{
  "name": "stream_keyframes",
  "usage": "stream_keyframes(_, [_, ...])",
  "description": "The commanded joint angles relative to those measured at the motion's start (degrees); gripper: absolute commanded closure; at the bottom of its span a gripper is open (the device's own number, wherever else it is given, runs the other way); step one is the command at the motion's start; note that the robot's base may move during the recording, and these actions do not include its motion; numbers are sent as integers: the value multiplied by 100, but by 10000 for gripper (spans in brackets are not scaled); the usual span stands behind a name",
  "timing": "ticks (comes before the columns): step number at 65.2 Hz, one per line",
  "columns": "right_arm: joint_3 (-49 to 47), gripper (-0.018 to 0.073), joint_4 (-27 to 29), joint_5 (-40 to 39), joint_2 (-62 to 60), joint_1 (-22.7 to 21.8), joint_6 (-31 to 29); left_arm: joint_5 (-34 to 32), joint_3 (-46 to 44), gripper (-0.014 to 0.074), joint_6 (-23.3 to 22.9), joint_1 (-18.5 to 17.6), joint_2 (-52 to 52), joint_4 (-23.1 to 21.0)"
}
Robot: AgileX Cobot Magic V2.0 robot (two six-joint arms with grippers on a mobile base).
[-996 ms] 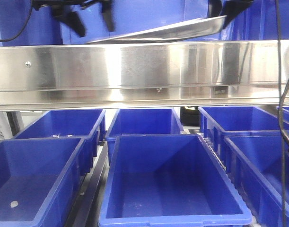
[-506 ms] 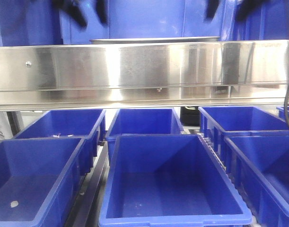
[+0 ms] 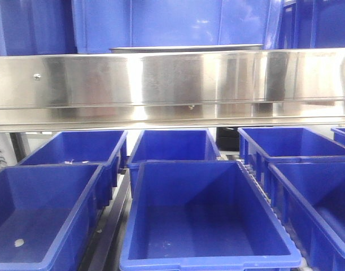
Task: Stack silver trays without gaps
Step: 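Open both grippers to release the tray onto the stack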
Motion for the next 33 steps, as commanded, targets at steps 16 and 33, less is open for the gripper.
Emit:
stream_keyframes(16, [2927, 643, -382, -2473, -1978, 152, -93, -2825, 2623, 603, 11, -313, -1553, 30])
stream_keyframes(33, [4562, 643, -382, -4292, -3430, 152, -93, -4217, 4778, 603, 11, -313, -2946, 61])
